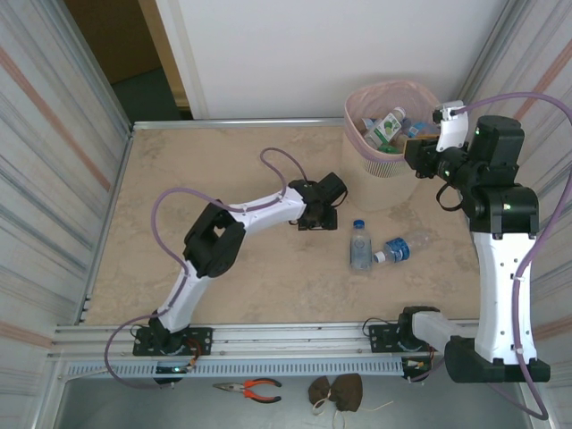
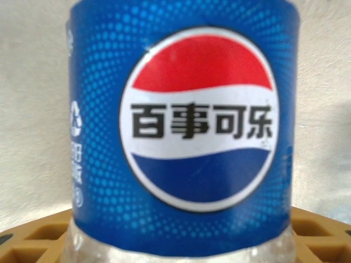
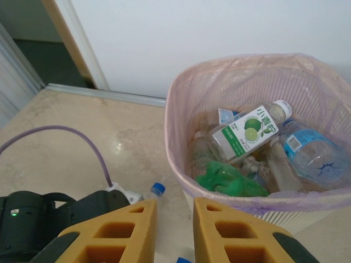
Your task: Put the plastic bottles in the bin
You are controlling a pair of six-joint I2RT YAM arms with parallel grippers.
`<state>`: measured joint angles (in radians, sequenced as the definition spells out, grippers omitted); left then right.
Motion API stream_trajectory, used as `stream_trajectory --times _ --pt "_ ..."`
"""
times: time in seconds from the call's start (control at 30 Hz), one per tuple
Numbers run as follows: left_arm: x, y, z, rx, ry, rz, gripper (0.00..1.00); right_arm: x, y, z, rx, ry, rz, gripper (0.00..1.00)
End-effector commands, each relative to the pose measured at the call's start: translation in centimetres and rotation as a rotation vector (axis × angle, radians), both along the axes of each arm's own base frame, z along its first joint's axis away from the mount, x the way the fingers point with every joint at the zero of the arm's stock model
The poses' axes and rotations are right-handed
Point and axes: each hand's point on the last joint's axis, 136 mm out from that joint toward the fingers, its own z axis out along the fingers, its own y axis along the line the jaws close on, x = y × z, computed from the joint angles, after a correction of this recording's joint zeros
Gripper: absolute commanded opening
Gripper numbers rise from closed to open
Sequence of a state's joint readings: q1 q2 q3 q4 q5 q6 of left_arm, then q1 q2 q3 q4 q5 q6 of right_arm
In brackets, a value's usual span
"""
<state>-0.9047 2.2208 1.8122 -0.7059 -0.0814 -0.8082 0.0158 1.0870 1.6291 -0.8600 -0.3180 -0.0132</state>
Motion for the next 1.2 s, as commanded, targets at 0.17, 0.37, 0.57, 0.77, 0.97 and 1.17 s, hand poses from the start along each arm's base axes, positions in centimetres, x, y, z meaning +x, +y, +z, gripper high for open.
stream_trajectory --times 0.17,0.37,0.57,0.77,0.97,1.17 --pt "0.6 0.9 10.0 -0.122 -0.276 -0.099 0.59 -1.0 2.1 1.1 0.076 -0.038 0.066 0.28" --pt "-0.8 1.7 16.5 -0.279 -0.489 -0.216 0.52 -1.5 4.5 1.9 0.183 -0.063 0.16 0.36" --pt "-4.2 2.0 23.1 -0.509 -0.702 -0.419 0.51 -2.0 7.4 3.5 0.346 -0.103 0.28 0.45" --pt "-7.0 2.2 27.4 -0.623 -0.812 -0.58 0.52 -1.9 10.3 3.8 0.472 -0.084 0.396 0.56" --pt "-9.0 1.9 30.0 -0.711 -0.867 -0.677 0.48 -0.9 11.6 3.3 0.535 -0.046 0.41 0.57" --pt "-9.9 1.4 30.6 -0.755 -0.884 -0.739 0.46 -0.4 12.5 3.9 0.619 -0.042 0.452 0.54"
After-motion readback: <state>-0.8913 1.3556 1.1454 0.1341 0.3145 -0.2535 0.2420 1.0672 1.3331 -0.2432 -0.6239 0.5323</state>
